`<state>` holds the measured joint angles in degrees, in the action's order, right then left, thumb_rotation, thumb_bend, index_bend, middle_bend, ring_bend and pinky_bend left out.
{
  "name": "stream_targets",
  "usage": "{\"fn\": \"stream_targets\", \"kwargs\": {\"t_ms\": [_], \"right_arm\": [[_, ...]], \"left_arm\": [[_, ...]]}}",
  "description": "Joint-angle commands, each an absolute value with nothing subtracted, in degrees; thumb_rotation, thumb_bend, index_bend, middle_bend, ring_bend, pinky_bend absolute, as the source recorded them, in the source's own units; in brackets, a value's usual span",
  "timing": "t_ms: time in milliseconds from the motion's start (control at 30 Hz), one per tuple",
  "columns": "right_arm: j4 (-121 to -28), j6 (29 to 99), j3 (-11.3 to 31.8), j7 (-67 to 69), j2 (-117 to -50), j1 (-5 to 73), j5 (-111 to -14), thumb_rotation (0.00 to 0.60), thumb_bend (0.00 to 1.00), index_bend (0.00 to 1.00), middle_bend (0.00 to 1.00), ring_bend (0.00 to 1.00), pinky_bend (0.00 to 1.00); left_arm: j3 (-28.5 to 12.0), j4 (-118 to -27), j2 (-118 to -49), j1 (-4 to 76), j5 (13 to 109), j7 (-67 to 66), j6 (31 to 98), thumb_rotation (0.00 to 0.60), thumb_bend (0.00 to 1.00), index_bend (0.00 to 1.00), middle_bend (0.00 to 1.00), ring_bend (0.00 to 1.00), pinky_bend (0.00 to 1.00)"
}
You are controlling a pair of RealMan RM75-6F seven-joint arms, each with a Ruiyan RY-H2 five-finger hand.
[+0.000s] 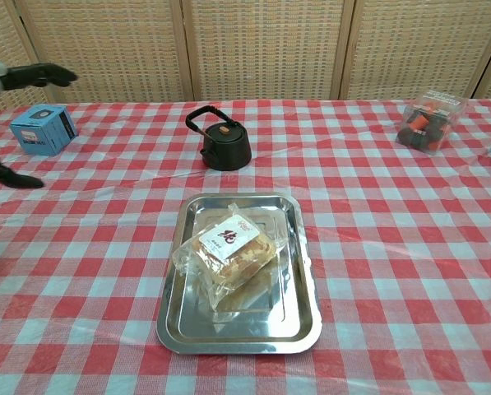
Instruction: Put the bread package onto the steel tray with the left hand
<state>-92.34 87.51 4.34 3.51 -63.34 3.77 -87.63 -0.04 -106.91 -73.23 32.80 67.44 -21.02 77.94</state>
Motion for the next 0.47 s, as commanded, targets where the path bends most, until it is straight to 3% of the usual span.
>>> {"fn": "stream_targets", "kwargs": {"t_ms": [33, 200, 467], "right_arm": [[-92.29, 87.49, 4.31, 2.89, -63.58, 3.8, -87.63, 0.6, 0.06, 0.0, 0.0, 0.0, 0.0], [-92.25, 87.5, 4.16, 1.89, -63.88, 3.86, -87.97, 0.6, 0.06, 0.0, 0.0, 0.0, 0.0], [-92.37, 86.86, 4.03, 0.86, -64.25, 4.21, -88.07, 0.6, 0.06, 0.0, 0.0, 0.0, 0.0]], "left_arm": [[4.2, -102.96, -71.6, 26.59, 72.48, -21.28, 85.29, 0.6, 0.07, 0.0, 0.0, 0.0, 0.0], [7.36, -98.91, -71.15, 20.78, 74.09, -22.33, 88.89, 0.6, 0.03, 0.0, 0.0, 0.0, 0.0], [7.73, -95.79, -71.98, 17.13, 75.68, -19.01, 89.69, 0.6, 0.02, 0.0, 0.0, 0.0, 0.0]]}}
